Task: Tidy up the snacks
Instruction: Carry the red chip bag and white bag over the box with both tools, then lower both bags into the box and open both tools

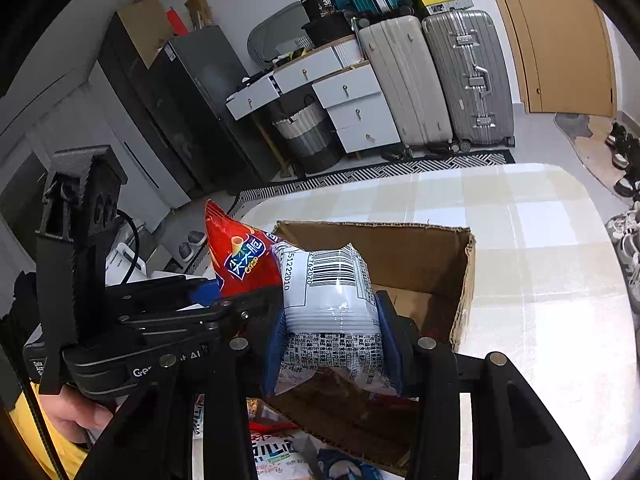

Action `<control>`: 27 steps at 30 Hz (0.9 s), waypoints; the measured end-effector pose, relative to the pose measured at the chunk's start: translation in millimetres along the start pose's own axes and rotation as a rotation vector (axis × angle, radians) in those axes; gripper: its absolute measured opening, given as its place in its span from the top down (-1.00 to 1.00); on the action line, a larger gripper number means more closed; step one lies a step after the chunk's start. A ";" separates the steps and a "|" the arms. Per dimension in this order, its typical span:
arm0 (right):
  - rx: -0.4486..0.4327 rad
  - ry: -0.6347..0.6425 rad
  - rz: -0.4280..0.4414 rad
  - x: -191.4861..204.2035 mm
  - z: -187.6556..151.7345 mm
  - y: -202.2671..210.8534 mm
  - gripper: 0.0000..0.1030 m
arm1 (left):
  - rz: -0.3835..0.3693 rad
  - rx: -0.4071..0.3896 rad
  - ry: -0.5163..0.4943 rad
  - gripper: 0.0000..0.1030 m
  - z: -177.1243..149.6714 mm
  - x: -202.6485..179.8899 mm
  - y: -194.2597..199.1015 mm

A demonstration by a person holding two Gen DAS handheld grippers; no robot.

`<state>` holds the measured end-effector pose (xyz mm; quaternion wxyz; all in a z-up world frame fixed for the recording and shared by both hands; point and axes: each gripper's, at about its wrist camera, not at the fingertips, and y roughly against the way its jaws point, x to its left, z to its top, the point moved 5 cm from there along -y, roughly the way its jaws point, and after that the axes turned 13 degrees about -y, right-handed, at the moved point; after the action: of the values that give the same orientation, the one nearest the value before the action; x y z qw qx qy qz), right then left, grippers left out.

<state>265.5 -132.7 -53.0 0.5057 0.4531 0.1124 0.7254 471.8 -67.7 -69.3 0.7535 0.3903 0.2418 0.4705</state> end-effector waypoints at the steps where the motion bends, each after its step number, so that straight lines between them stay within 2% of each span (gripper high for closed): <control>1: 0.004 -0.002 -0.003 -0.7 0.1 -1.8 0.18 | -0.006 0.009 0.002 0.44 -1.2 0.4 -3.7; 3: 0.011 -0.007 -0.009 -2.4 -0.4 -4.2 0.18 | -0.016 0.025 0.006 0.43 -3.7 1.1 -11.7; 5: 0.009 -0.013 -0.012 -3.9 0.0 -5.4 0.18 | 0.004 0.039 -0.008 0.43 -10.4 -1.5 -13.5; 14: 0.035 -0.024 -0.027 -8.3 -6.2 -11.1 0.16 | 0.018 0.026 -0.029 0.35 -10.4 -10.4 -17.1; 18: 0.025 -0.013 -0.059 -6.8 -4.5 -10.7 0.03 | 0.023 0.024 -0.023 0.32 -25.2 -14.8 -4.2; 21: 0.003 -0.009 -0.060 -5.3 -2.5 -6.5 0.02 | 0.024 0.015 -0.010 0.15 -32.4 -11.0 6.9; 27: -0.009 0.005 -0.062 1.2 -2.1 2.3 0.02 | 0.037 0.001 0.003 0.14 -40.9 -7.0 23.9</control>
<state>262.3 -132.2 -52.1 0.5296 0.4456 0.1243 0.7110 426.4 -53.1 -73.5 0.7443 0.3943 0.2359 0.4847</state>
